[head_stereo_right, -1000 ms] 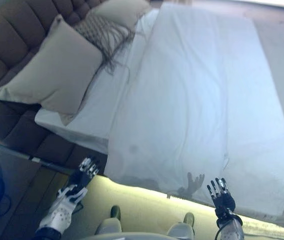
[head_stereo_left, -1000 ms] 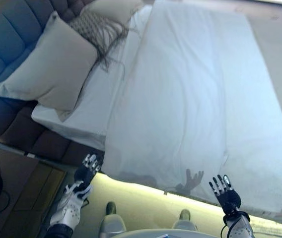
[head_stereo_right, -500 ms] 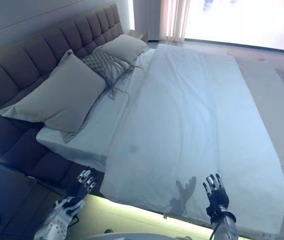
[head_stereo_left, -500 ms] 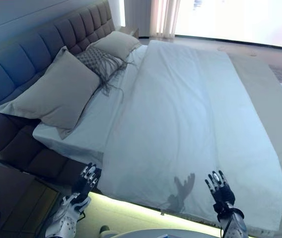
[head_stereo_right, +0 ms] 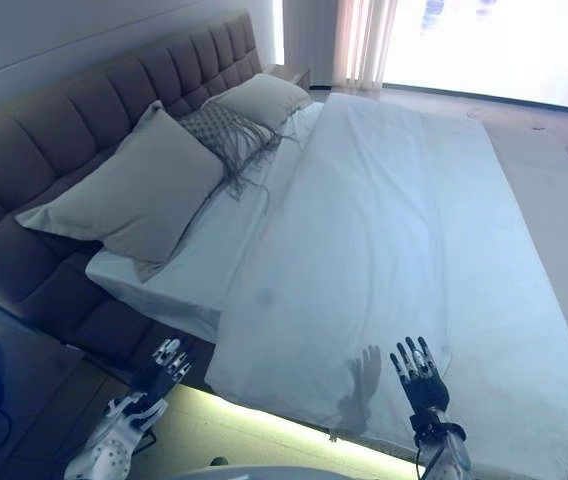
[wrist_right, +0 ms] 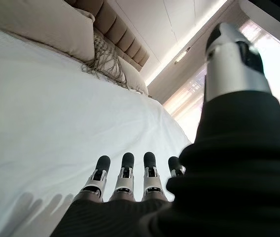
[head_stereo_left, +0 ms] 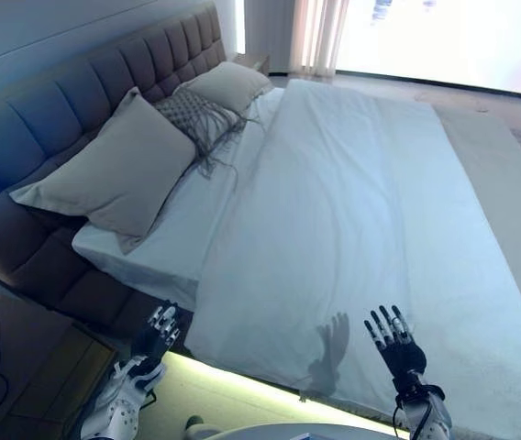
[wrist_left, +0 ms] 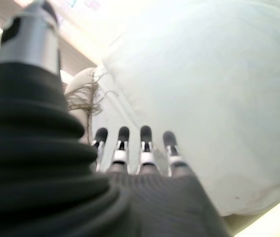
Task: Make the bed neatly
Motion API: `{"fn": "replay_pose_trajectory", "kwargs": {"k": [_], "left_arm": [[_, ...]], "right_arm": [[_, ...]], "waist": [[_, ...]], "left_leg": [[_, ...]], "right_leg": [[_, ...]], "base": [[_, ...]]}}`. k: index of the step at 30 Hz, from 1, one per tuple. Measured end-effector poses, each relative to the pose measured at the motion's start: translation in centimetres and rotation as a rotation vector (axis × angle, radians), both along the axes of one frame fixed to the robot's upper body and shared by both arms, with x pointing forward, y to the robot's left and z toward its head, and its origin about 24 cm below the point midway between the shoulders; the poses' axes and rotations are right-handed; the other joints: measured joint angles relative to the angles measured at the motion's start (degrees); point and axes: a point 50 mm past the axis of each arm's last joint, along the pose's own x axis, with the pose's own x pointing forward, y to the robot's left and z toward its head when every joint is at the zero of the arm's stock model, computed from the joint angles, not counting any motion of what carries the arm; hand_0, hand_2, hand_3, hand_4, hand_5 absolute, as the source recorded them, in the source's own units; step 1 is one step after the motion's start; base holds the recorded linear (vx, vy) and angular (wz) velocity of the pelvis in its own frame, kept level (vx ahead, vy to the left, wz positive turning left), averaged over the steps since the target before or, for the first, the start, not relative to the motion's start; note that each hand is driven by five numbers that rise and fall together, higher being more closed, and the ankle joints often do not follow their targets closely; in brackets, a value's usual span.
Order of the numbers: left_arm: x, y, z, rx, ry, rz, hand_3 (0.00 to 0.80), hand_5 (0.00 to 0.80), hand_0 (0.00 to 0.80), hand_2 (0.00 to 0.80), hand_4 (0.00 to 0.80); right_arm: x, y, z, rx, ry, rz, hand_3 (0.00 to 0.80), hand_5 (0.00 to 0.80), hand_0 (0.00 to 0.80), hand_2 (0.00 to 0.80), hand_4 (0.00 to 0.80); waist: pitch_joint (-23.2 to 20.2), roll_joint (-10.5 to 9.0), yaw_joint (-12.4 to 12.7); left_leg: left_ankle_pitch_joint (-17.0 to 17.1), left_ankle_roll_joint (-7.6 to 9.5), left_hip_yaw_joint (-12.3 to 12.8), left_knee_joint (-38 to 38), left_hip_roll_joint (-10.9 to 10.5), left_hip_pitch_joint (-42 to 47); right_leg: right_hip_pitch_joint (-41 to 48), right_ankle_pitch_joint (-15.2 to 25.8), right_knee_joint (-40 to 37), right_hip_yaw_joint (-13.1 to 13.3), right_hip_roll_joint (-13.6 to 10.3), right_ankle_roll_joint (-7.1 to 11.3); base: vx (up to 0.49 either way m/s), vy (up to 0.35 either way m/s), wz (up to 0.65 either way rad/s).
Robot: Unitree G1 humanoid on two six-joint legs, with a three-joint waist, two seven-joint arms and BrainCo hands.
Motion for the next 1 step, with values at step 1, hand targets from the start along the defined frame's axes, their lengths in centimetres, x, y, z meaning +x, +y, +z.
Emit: {"fn": "replay_pose_trajectory", "kwargs": {"k": [1], "left_arm": [[0.0, -0.01, -0.01, -0.001, 0.001, 0.0, 0.0, 0.0, 0.0, 0.0, 0.0]], "right_arm": [[0.0, 0.09, -0.02, 0.005, -0.002, -0.001, 0.0, 0.0, 0.0, 0.0, 0.0]], "waist": [[-0.02, -0.01, 0.0]], "left_leg": [[0.0, 0.0, 0.0, 0.02, -0.01, 0.02]], "right_leg": [[-0.01, 0.01, -0.02, 0.0, 0.01, 0.0]], "base": [[0.0, 0.0, 0.0]]}}
